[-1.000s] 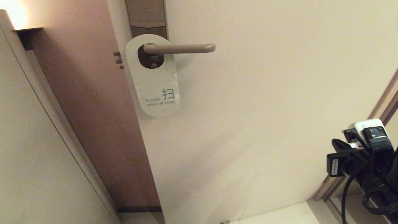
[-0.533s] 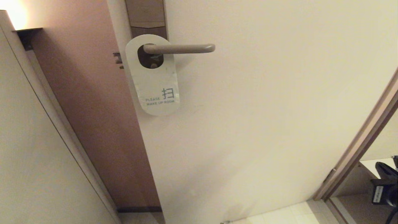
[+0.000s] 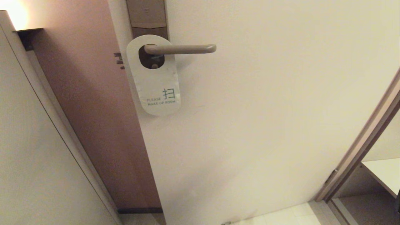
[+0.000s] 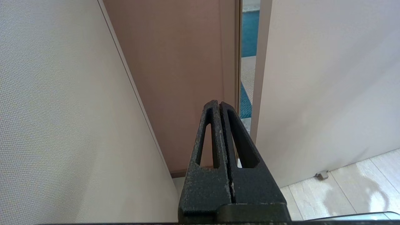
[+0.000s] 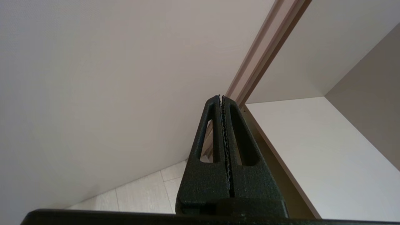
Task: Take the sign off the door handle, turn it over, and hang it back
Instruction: Take down the sign
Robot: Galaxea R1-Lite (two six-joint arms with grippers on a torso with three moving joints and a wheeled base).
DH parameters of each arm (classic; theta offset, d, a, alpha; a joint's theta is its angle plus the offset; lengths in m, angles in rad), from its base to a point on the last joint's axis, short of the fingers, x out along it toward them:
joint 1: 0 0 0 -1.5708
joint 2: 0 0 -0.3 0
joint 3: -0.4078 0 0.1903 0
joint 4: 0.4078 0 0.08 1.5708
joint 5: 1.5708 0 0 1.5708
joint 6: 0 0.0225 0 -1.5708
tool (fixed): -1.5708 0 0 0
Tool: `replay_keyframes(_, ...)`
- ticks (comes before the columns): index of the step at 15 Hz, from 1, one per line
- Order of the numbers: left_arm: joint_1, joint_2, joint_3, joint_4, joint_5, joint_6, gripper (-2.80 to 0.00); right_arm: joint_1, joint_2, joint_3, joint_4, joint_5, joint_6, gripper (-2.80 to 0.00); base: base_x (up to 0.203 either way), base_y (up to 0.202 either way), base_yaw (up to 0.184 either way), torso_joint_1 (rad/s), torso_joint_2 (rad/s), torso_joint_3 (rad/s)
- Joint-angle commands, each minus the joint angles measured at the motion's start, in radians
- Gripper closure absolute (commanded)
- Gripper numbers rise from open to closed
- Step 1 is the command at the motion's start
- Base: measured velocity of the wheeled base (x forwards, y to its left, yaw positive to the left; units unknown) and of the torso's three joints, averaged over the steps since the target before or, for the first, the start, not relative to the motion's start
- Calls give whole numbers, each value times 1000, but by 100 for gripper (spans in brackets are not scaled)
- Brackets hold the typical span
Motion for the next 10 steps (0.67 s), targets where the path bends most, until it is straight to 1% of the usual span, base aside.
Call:
replay_keyframes(1,0,1,0,0,0,1,0,-3,-75,0,25,0,-1,0,0,0,0,0,0,0)
replay_keyframes(3,0,1,0,0,0,1,0,-18,-170,0,127,34,2,0,0,0,0,0,0,0)
replay_keyframes(6,0,1,0,0,0,1,0,-76,-315,0,284,115,4,0,0,0,0,0,0,0)
replay_keyframes(8,0,1,0,0,0,1,0,-95,-410,0,394,158,4,0,0,0,0,0,0,0)
replay_keyframes(10,0,1,0,2,0,1,0,-103,-508,0,517,177,5,0,0,0,0,0,0,0)
